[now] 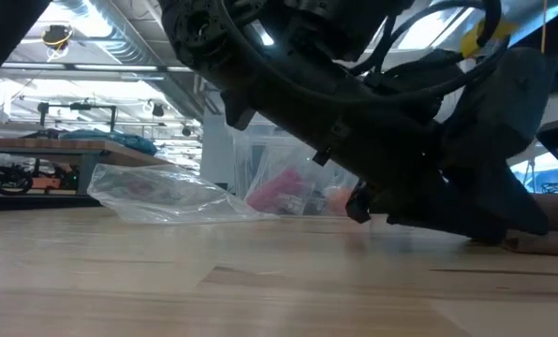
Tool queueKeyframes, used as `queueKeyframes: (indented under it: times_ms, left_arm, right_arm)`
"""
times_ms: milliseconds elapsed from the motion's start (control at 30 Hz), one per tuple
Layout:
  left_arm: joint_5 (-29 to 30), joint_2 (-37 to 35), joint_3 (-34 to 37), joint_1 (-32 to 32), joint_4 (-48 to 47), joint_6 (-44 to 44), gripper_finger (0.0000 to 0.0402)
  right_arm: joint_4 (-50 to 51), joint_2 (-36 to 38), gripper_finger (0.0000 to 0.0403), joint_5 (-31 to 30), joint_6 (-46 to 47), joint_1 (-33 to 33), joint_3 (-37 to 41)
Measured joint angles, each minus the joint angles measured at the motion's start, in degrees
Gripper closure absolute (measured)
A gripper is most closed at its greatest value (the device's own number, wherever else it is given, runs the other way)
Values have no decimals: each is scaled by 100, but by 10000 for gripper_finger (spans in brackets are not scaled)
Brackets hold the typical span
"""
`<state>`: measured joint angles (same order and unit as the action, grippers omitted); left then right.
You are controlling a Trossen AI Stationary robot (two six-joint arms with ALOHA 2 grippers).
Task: Roll bandage
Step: Roll the brown bandage
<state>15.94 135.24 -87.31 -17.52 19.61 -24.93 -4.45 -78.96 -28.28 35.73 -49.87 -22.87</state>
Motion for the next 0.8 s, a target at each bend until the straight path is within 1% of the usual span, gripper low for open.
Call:
queueKeyframes:
  times_ms: [133,300,500,567,800]
  left_arm:
    - [192,69,-4,-26,-57,396,283]
    - [209,92,-7,-22,-19,430,329]
    - [184,82,0,-76,202,1027,392]
    - [182,18,9,-138,182,1239,398]
    - [247,-355,-2,-472,215,2131,387]
  right_arm:
    - [-1,0,243,-60,0,0,2]
    - [-10,0,243,-69,0,2,4]
    - [-5,0,243,-73,8,2,4]
    - [5,0,243,-90,35,2,4]
    - [119,0,243,-201,149,4,3]
